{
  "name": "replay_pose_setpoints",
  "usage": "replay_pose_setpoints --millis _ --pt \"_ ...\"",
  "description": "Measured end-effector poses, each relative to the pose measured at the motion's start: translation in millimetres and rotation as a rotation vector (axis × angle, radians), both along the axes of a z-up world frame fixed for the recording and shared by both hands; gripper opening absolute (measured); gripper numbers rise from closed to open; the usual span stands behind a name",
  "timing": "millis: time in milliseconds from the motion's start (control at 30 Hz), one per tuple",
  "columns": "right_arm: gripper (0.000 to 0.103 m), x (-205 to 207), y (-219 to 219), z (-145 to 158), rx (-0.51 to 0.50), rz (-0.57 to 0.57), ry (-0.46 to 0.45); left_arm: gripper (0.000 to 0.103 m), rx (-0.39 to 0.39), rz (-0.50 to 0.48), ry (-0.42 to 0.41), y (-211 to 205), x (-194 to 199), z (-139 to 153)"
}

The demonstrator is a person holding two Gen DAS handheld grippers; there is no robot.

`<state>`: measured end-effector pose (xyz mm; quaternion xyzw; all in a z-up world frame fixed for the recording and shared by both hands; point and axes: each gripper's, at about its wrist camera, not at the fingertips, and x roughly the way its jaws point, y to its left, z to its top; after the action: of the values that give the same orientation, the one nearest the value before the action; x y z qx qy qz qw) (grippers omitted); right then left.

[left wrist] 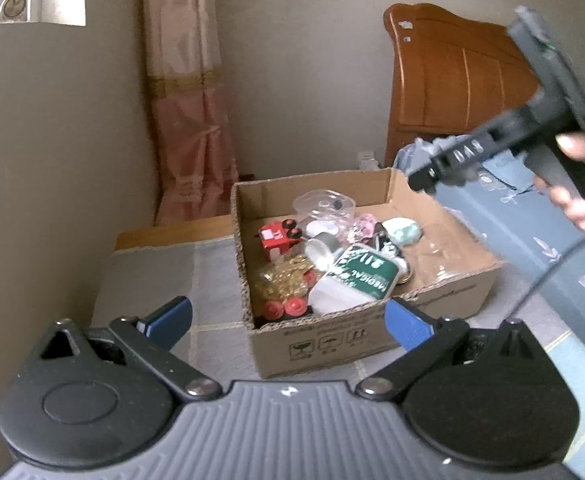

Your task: Organize rigid objects

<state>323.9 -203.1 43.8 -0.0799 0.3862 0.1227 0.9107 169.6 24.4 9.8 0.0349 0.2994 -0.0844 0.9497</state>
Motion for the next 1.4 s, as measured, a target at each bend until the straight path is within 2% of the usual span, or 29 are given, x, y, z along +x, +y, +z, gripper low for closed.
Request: replay_pose_setpoints --millis 100,133,200,367,533,733,867,1067,1400 --pt "0.081 22.5 3.3 -8.7 -0.003 -0.025 0.020 0.102 0.034 0.008 -0.005 -0.2 0.2 -5.0" --pt "0.085 28.2 3.0 -11.5 0.003 -0.039 0.023 0.102 0.035 0.007 -0.004 0.7 -0.4 -5.5" --pt "0.103 33.6 1.7 -15.4 0.002 -0.058 0.016 0.102 0.030 0.004 -0.003 2.7 -0.8 -5.8" --pt "0.103 22.6 -3.1 -13.9 0.014 -0.054 0.028 0.102 0.027 0.016 -0.015 5.0 -6.2 -2.2" --pt "0.103 -15.6 0.6 -9.7 -0.029 -0.044 0.024 0.102 0.029 0.032 -0.022 2.4 -10.7 4.3" --pt "0.103 -84.7 10.7 -8.2 -0.090 -0.129 0.019 0.102 0.078 0.098 0.011 -7.3 -14.7 11.8" --pt "0.103 -136.0 18.0 -4.4 -0.109 -0.202 -0.029 0.102 0.097 0.137 0.045 -14.5 -18.8 15.9" --pt "0.103 -182.5 16.4 0.1 -0.016 -0.287 -0.032 0.102 0.090 0.138 0.068 -25.6 -33.7 24.0" --pt "0.103 -203.8 14.0 5.0 0.022 -0.308 -0.041 0.102 0.080 0.178 0.099 -30.0 -49.2 35.6"
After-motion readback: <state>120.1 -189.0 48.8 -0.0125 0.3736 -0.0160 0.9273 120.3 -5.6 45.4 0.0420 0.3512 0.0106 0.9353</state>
